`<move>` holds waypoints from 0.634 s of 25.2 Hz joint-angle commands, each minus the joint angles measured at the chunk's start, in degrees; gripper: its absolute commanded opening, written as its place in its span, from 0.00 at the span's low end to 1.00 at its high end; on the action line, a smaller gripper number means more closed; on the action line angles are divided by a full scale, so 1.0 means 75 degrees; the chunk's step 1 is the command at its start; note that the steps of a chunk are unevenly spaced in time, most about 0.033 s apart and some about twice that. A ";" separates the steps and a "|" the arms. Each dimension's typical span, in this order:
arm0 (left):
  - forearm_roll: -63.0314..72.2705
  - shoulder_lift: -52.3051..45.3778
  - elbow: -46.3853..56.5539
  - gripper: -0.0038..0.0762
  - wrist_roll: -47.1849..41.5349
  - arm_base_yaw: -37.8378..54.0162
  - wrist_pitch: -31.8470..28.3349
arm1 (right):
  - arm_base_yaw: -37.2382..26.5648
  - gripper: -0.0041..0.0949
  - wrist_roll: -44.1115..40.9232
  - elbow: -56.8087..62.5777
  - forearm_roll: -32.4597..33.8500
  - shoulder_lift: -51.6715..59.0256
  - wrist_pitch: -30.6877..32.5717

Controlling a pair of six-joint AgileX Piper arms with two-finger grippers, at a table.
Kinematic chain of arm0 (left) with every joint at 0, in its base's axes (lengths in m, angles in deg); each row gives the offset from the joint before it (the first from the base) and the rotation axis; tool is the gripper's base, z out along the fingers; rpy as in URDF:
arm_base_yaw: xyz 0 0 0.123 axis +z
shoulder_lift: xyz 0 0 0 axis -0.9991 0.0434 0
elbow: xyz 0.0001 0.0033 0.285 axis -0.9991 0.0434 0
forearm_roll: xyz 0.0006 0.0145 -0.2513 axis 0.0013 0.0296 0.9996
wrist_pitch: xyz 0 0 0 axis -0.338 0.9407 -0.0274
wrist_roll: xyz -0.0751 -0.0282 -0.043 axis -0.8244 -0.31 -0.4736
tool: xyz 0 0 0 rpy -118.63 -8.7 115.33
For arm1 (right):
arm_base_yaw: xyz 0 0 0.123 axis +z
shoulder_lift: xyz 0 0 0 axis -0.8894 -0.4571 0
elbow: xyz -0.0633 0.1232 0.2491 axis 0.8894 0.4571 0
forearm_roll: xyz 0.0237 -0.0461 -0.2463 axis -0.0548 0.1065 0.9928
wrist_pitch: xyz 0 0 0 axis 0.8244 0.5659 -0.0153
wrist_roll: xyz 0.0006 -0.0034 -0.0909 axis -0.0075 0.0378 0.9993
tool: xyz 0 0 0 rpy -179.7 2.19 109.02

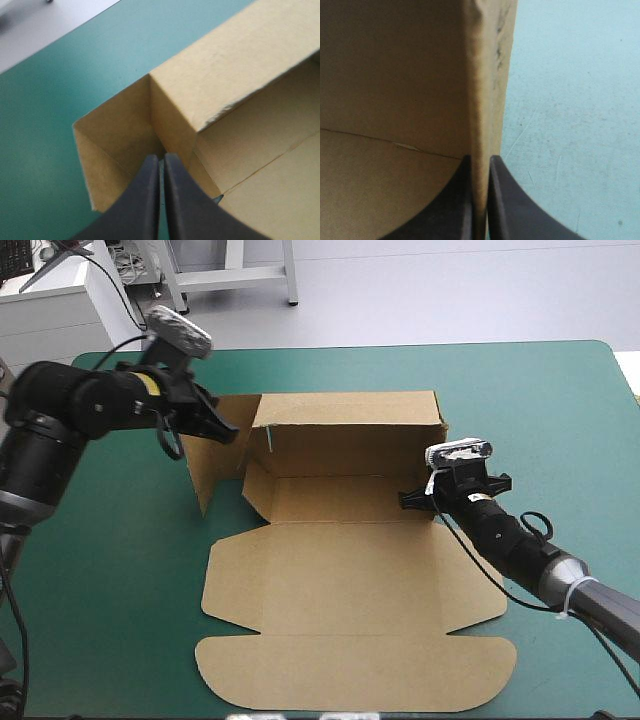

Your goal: Fold the box

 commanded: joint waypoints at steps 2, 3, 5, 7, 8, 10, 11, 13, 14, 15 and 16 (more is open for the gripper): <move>0.2251 -0.0307 -0.0012 0.06 0.0238 0.2134 0.0042 | -0.0044 0.04 0.0108 -0.0271 0.0141 0.0219 -0.0201; 0.2656 -0.0307 0.0191 0.06 0.0256 0.2622 0.0058 | -0.0044 0.04 0.0108 -0.0271 0.0141 0.0219 -0.0201; 0.3164 -0.0307 0.0595 0.06 0.0362 0.3448 0.0089 | -0.0044 0.04 0.0108 -0.0271 0.0063 0.0219 -0.0201; 0.3734 -0.0307 0.1158 0.06 0.0467 0.4258 0.0108 | -0.0044 0.04 0.0108 -0.0271 0.0057 0.0219 -0.0174; 0.3943 -0.0307 0.1404 0.06 0.0528 0.4560 0.0108 | -0.0044 0.04 0.0108 -0.0271 0.0057 0.0219 -0.0161; 0.4429 -0.0307 0.2052 0.06 0.0868 0.5214 0.0095 | -0.0044 0.04 0.0108 -0.0271 0.0057 0.0219 -0.0145; 0.5072 -0.0307 0.2692 0.06 0.1206 0.5766 -0.0131 | -0.0044 0.03 0.0108 -0.0271 0.0057 0.0219 -0.0145; 0.6022 -0.0307 0.3432 0.06 0.1603 0.6397 -0.0377 | -0.0044 0.02 0.0162 -0.0271 0.0057 0.0219 0.0020; 0.6348 -0.0307 0.3603 0.06 0.1664 0.6504 -0.0378 | -0.0049 0.02 0.0242 -0.0271 0.0057 0.0219 0.0122; 0.6836 -0.0324 0.3987 0.06 0.2052 0.6616 -0.0378 | -0.0129 0.02 0.0394 -0.0321 0.0057 0.0219 0.0551; 0.6893 -0.0335 0.4138 0.06 0.2170 0.6623 -0.0395 | -0.0207 0.02 0.0543 -0.0361 0.0057 0.0219 0.0779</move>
